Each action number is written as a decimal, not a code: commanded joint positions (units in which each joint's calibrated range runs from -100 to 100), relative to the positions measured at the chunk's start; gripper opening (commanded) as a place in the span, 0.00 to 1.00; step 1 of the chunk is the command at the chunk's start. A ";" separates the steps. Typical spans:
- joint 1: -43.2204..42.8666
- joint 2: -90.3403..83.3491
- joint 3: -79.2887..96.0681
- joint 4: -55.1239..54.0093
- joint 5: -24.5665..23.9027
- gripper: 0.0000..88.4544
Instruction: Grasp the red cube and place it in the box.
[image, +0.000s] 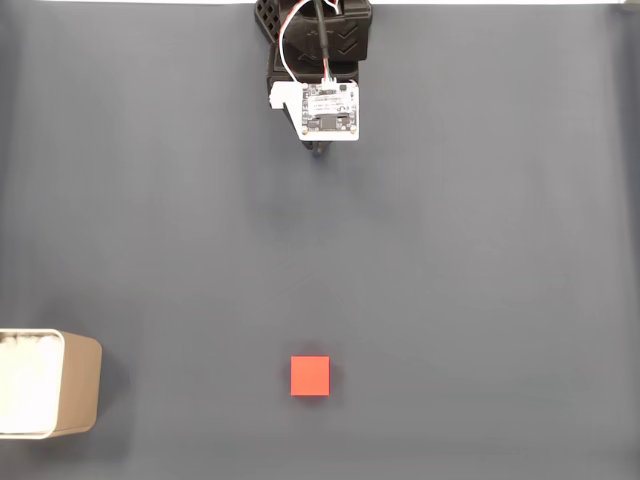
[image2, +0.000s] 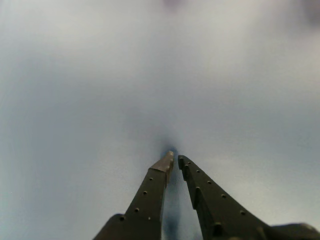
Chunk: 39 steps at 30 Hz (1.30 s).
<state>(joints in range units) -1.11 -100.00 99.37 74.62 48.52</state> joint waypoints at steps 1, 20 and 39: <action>0.40 0.17 0.54 1.12 0.24 0.00; -2.23 34.66 -55.12 -29.21 1.86 0.00; -0.52 72.70 -106.48 -2.33 0.78 0.00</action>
<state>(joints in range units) -2.82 -29.48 -1.45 70.17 50.04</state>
